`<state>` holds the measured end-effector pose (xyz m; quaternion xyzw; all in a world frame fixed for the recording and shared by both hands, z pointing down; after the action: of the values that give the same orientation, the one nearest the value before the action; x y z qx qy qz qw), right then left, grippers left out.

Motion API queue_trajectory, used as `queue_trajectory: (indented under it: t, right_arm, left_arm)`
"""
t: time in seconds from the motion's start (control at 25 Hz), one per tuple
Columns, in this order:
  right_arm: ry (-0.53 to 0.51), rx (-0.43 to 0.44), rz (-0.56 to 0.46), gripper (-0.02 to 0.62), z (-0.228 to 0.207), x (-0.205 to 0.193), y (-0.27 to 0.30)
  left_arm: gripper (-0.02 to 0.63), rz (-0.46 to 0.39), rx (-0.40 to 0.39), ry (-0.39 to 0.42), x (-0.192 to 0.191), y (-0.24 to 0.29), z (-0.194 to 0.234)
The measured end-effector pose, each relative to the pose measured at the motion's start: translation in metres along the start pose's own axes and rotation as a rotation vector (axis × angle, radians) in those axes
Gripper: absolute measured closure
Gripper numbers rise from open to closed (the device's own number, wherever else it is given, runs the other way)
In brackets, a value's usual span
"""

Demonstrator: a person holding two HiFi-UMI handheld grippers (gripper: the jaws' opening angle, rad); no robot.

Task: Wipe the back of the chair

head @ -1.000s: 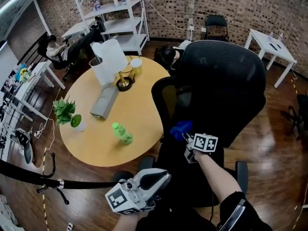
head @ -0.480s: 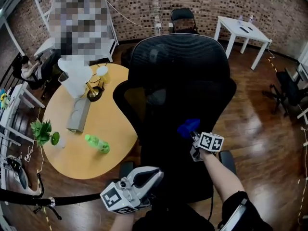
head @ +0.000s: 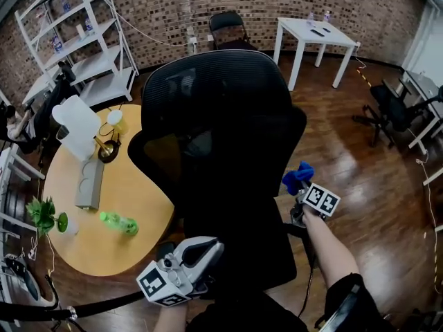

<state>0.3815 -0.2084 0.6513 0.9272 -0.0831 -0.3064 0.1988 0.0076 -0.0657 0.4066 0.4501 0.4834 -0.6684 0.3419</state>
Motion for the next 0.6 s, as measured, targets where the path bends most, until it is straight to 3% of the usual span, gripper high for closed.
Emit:
queue_trajectory:
  t: [0.12, 0.2, 0.44, 0.6]
  right_arm:
    - [0.010, -0.075, -0.077, 0.541, -0.015, 0.017, -0.021]
    - [0.018, -0.081, -0.088, 0.541, -0.013, 0.013, -0.023]
    - [-0.035, 0.013, 0.173, 0.541, 0.030, -0.080, 0.025]
    - [-0.035, 0.034, 0.274, 0.541, 0.052, -0.137, 0.047]
  left_arm:
    - [0.614, -0.012, -0.011, -0.010, -0.001, 0.005, 0.004]
    - [0.614, -0.018, -0.008, -0.014, 0.001, 0.005, 0.007]
    - [0.614, -0.031, 0.025, 0.012, 0.010, -0.003, 0.017]
    - [0.614, -0.037, 0.064, 0.041, 0.023, -0.017, 0.023]
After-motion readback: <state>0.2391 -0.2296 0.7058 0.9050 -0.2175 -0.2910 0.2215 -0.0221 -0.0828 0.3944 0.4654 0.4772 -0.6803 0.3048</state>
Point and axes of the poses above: the fingertips, and each gripper's own axes: y forward along the fingers, z to its left, x out of its top, the point moved 3 cm from there along -y, backward along the fingers, and after that the axes turned 15 degrees about y, right-handed, at the moved point
